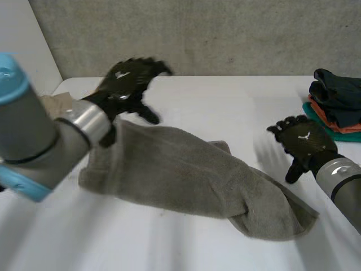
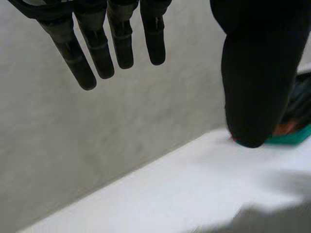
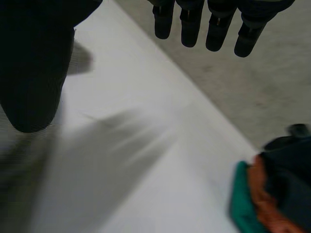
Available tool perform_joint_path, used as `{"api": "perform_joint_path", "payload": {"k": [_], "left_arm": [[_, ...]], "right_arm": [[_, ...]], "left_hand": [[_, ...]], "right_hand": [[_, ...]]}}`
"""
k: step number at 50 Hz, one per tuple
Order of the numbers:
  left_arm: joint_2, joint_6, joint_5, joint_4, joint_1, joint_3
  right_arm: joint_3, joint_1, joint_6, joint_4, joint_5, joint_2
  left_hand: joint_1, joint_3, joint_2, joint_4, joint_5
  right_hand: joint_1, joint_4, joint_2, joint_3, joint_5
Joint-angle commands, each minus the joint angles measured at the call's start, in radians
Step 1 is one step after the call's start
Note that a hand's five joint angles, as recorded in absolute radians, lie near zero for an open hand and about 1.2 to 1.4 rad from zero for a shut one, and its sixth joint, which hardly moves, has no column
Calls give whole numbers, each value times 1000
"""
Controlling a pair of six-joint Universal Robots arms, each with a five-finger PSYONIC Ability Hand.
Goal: Fold the laundry.
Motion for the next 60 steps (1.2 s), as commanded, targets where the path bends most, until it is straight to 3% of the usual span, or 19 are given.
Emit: {"api": "perform_joint_path", "payload": {"k": [1,6,14,22,26,28,29,31,37,41,46,49,56,60], "left_arm": [[28,250,-9,-155,127,-179],[22,490,-38,-161,178,-343],[-42,614,-49,30,184,-414],[-128,617,-63,72,184,-385],[-148,617,-72,80,182,-380],[-150,617,-78,84,182,-379],[-150,617,-81,86,184,-376],[-145,617,-87,84,182,-371],[-20,608,-122,66,167,-372],[141,593,-130,41,146,-379],[338,523,-129,-8,130,-353],[427,443,-123,-54,130,-308],[374,340,-83,-170,130,-224],[216,341,-84,-172,132,-167]], "right_arm": [[-58,29,-8,380,-19,-41],[-21,29,-11,368,-21,-32],[101,23,-13,175,-10,-18],[138,19,-11,98,-10,59],[137,19,-10,72,-13,70],[137,19,-11,57,-10,71],[137,19,-11,54,-10,71],[135,17,-11,54,-7,73],[118,13,-17,66,2,29],[88,2,-51,118,5,-158],[-42,-23,-144,301,-7,-343],[-116,-29,-169,394,-15,-358],[-283,-37,-178,569,-33,-320],[-360,-12,-174,570,-22,-145]], "left_hand": [[10,19,19,30,35],[16,25,25,36,41],[59,69,68,80,85],[197,206,206,218,223],[502,511,511,523,528],[728,737,737,749,754],[941,950,950,962,967],[1002,1011,1011,1022,1027],[1002,1011,1011,1022,1027],[1002,1011,1011,1022,1027],[1002,1011,1011,1022,1027],[1002,1011,1011,1022,1027],[1002,1011,1011,1022,1027],[1002,1011,1011,1022,1027]], "right_hand": [[-55,-41,-37,-39,-47],[-55,-41,-37,-39,-47],[-55,-41,-37,-39,-47],[-54,-40,-36,-37,-46],[350,364,368,367,358],[673,687,691,690,681],[793,807,812,810,802],[1164,1178,1182,1180,1172],[1166,1180,1185,1183,1175],[1166,1180,1185,1183,1175],[1166,1180,1185,1183,1175],[1166,1180,1185,1183,1175],[1166,1180,1185,1183,1175],[1166,1180,1185,1183,1175]]}}
